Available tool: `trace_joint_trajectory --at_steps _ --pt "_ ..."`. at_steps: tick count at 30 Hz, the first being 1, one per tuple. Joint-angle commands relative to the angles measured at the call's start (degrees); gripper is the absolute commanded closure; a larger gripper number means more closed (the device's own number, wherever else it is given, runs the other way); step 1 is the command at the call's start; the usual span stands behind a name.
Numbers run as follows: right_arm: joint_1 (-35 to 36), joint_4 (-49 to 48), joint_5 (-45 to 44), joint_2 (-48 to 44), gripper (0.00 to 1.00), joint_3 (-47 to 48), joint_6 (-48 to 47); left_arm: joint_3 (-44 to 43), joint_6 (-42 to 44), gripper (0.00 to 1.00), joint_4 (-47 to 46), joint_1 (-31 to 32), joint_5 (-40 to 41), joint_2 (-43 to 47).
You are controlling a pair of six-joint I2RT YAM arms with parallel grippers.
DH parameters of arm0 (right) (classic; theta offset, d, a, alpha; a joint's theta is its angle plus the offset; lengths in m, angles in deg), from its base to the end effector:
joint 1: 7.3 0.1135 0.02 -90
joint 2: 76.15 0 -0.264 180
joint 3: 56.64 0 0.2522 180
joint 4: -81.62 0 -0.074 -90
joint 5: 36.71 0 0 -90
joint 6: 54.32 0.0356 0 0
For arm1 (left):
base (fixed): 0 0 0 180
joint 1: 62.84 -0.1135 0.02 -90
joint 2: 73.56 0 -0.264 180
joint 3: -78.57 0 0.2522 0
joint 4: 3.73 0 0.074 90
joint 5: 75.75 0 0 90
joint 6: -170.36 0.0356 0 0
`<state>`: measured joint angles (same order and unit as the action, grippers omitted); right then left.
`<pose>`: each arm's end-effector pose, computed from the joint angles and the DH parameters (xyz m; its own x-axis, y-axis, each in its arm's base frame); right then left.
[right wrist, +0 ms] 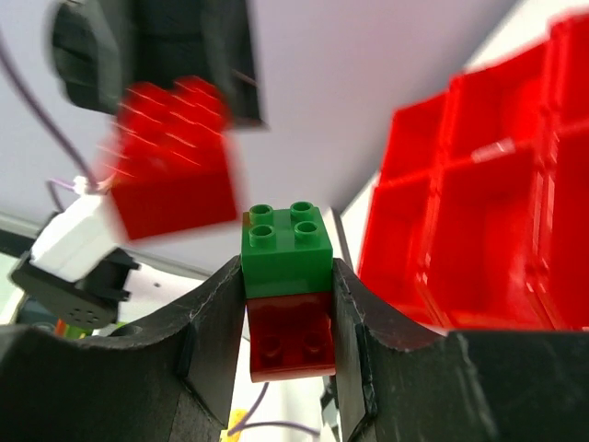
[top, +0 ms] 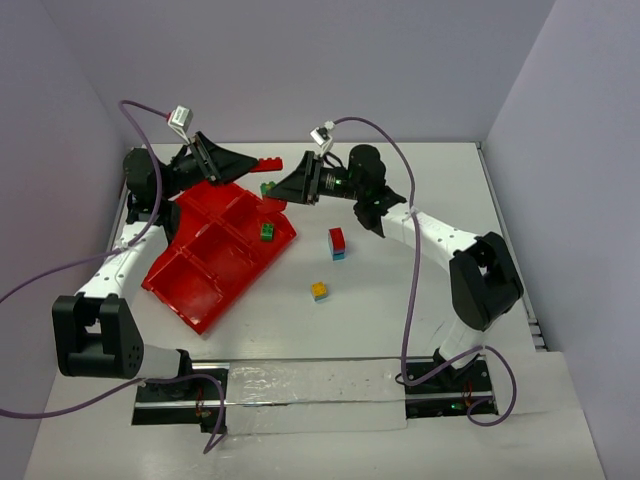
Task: Sort the legos into containers by color
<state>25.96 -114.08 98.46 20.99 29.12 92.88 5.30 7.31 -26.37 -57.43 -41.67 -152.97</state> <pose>0.3197 0.2399 0.3332 -0.7879 0.1919 -0.5851 -0.5827 0.0745 0.8092 0.3081 -0.0588 0.3727 -0.7244 -0.4698 -0.5046 0.5164 0.1152 -0.8486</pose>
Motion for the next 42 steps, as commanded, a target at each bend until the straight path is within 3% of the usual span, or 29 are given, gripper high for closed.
trace_joint_trajectory --at_steps 1,5,8,9,10,13,15,18,26,39,42 --pt "0.49 1.33 0.15 -1.79 1.0 -1.36 -1.83 -2.67 -0.03 1.0 -2.94 -0.22 1.23 -0.21" --pt "0.41 3.67 -0.47 -4.21 1.0 -4.01 -3.0 -5.03 3.59 1.0 2.47 -0.57 2.26 -0.83" --pt "0.21 12.89 -3.88 -7.78 1.0 -4.68 -9.9 -9.29 12.43 1.0 16.96 -2.52 5.24 -0.31" --pt "-0.01 15.93 -4.75 -8.65 1.0 -4.71 -11.75 -11.1 19.08 1.0 24.12 -3.29 7.54 -0.32" --pt "-0.52 21.03 -6.26 -10.21 1.0 -4.96 -14.29 -14.27 22.53 1.0 35.8 -4.59 12.29 -0.51" --pt "-2.24 29.64 -10.45 -13.32 1.0 -5.83 -18.68 -20.82 32.55 1.0 56.72 -5.2 28.88 -2.85" --pt "-3.42 35.48 -13.24 -15.47 1.0 -6.35 -20.83 -22.9 36.39 1.0 63.76 -5.17 38.29 -4.04" --pt "-5.18 39.4 -16.79 -18.17 1.0 -6.01 -22.88 -24.31 37.09 1.0 68.21 -5.23 48.42 -6.23" --pt "-5.57 47.0 -24.74 -19.69 1.0 -2.29 -25.65 -24.19 38.59 1.0 67.55 -5.18 58.45 -12.86" --pt "-5.65 47.38 -25.82 -19.62 1.0 -3.54 -24.67 -26.0 39.47 1.0 63.84 -4.1 59.66 -23.46" --pt "-5.57 47.47 -25.45 -19.33 1.0 -3.37 -24.64 -27.25 39.94 0.92 63.33 -3.39 59.65 -24.79"
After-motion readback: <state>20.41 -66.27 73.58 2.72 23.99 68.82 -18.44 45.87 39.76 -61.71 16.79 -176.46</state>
